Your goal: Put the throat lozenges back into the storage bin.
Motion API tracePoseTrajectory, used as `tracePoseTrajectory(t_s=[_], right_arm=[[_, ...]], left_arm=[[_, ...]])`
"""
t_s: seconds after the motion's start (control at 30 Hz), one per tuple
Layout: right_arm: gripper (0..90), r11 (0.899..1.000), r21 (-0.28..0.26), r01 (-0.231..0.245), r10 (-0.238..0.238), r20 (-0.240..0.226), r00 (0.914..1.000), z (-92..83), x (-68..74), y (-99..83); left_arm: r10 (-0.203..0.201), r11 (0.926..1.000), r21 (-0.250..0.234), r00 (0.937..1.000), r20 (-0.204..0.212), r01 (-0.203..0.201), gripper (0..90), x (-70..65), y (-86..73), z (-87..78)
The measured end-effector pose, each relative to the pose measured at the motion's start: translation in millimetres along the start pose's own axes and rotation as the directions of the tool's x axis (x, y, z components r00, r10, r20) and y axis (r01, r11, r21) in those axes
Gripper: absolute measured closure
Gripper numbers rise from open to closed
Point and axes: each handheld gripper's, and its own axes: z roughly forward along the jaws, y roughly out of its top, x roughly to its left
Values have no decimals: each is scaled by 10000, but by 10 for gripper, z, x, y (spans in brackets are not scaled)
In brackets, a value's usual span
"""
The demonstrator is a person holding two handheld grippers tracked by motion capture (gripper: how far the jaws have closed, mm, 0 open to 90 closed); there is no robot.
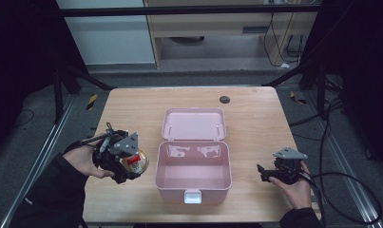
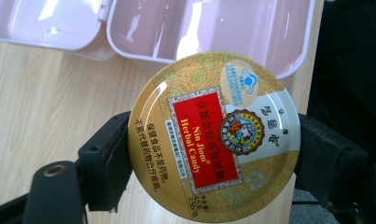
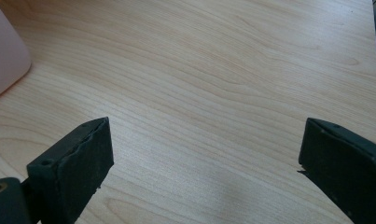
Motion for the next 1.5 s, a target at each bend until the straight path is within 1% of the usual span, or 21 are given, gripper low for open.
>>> tracePoseTrajectory(t_s=[0.1, 0.13, 0.17, 0.23, 0.37, 0.53, 0.6, 0.67, 0.7, 0.83, 1.07, 1.33, 1.5], right_arm=[[34, 10000, 20, 24, -24, -5, 10000, 1, 1, 0], [34, 10000, 17, 42, -42, -1, 10000, 2, 1, 0], [34, 10000, 18, 24, -24, -12, 10000, 1, 1, 0], [34, 10000, 19, 23, -23, -24, 10000, 0, 1, 0], [34, 10000, 16, 18, -18, -46, 10000, 2, 4, 1], [34, 10000, 30, 11, -10, -73, 10000, 4, 8, 0], [34, 10000, 20, 21, -21, -60, 10000, 4, 6, 0], [34, 10000, 28, -11, 11, -62, 10000, 2, 5, 0], [34, 10000, 16, 52, -52, -56, 10000, 0, 0, 0], [34, 10000, -3, 33, -33, -47, 10000, 1, 0, 0], [34, 10000, -1, 46, -46, -76, 10000, 3, 0, -1], [34, 10000, -5, 39, -40, -86, 10000, 3, -1, -3], [34, 10000, 9, 4, -4, -130, 9999, 3, 5, -3]], left_arm=[[99, 9999, 57, 10000, -10, -99, 195, 6, 81, -4], [99, 9999, 57, 10000, -10, -99, 195, 6, 81, -4], [142, 9999, 68, 9999, 28, -142, 195, 9, 120, 2], [151, 9999, 61, 9999, 54, -152, 195, 9, 139, 10], [255, 9996, 86, 9996, 126, -256, 195, 20, 232, 45], [338, 9994, 12, 9992, 191, -338, 195, 29, 309, 73], [409, 9991, 107, 9989, 208, -412, 195, 35, 325, 72], [432, 9990, 86, 9988, 241, -434, 195, 39, 352, 83], [449, 9990, 29, 9987, 231, -450, 195, 41, 367, 95], [533, 9985, 71, 9981, 300, -535, 195, 50, 430, 129], [697, 9976, -79, 9969, 356, -695, 195, 59, 540, 191], [866, 9962, 19, 9955, 390, -868, 195, 67, 621, 285], [914, 9958, 50, 9945, 517, -918, 195, 76, 662, 382]])
